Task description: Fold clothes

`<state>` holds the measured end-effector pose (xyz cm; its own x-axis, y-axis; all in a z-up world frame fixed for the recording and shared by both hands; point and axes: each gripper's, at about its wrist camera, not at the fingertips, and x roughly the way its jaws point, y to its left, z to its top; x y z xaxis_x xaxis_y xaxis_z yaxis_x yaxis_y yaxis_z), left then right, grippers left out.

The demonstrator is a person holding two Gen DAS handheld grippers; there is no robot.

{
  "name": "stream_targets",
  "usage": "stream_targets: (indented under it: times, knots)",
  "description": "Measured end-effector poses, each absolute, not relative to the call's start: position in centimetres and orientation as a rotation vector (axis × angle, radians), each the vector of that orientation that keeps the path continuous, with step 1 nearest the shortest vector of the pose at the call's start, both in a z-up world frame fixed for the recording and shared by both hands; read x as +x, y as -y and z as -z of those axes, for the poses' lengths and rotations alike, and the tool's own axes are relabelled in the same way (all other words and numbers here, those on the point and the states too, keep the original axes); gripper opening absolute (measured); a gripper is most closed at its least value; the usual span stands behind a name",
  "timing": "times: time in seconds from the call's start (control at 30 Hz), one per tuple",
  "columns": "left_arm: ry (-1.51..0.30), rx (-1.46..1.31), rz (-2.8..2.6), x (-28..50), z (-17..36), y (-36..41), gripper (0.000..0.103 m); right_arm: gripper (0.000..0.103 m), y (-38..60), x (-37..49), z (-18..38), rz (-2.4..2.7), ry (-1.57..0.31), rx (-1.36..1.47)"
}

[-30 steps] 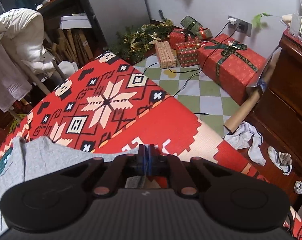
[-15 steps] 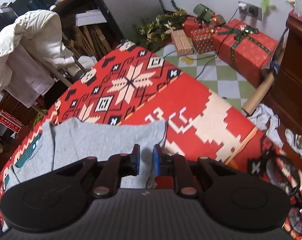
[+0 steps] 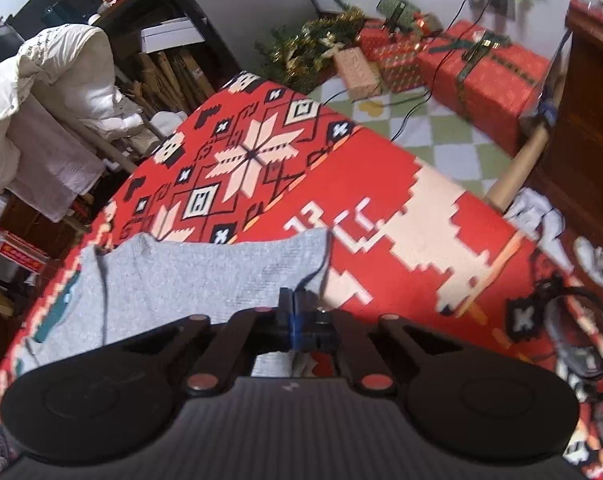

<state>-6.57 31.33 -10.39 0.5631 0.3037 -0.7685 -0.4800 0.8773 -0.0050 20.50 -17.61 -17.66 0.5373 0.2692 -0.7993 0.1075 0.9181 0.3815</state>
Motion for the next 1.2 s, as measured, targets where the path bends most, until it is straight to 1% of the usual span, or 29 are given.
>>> stream_targets:
  times: [0.27, 0.33, 0.37, 0.63, 0.7, 0.77, 0.9, 0.97, 1.1, 1.2]
  knots:
    - [-0.848, -0.222, -0.465, -6.6, 10.2, -31.3, 0.047, 0.0, 18.8, 20.8, 17.8, -0.027, -1.012, 0.403]
    - [-0.848, -0.228, -0.463, -6.7, 10.2, -31.3, 0.047, 0.003, 18.9, 20.8, 18.0, -0.036, -1.026, 0.424]
    - [-0.849, -0.229, -0.461, -6.7, 10.2, -31.3, 0.047, 0.008, 18.8, 20.8, 18.1, -0.045, -1.03, 0.434]
    - [-0.851, -0.238, -0.444, -6.9, 10.3, -31.0, 0.047, 0.013, 18.4, 17.3, 16.9, -0.125, -1.042, 0.473]
    - [-0.851, -0.244, -0.438, -6.9, 10.3, -30.9, 0.047, 0.014, 17.8, 16.0, 17.0, -0.151, -1.068, 0.457]
    - [-0.849, -0.245, -0.433, -7.0, 10.3, -30.8, 0.047, 0.018, 17.1, 14.9, 17.2, -0.168, -1.088, 0.443]
    - [-0.844, -0.242, -0.428, -7.2, 10.1, -30.5, 0.047, 0.019, 15.6, 13.8, 17.2, -0.167, -1.094, 0.381]
    - [-0.845, -0.247, -0.429, -7.3, 10.1, -30.6, 0.047, 0.019, 15.0, 13.9, 17.2, -0.16, -1.104, 0.351]
    - [-0.847, -0.269, -0.437, -7.6, 10.2, -31.1, 0.047, 0.003, 13.7, 14.2, 17.3, -0.123, -1.11, 0.254]
    - [-0.844, -0.278, -0.443, -7.8, 10.2, -31.3, 0.047, 0.002, 13.4, 14.1, 16.9, -0.07, -1.085, 0.174]
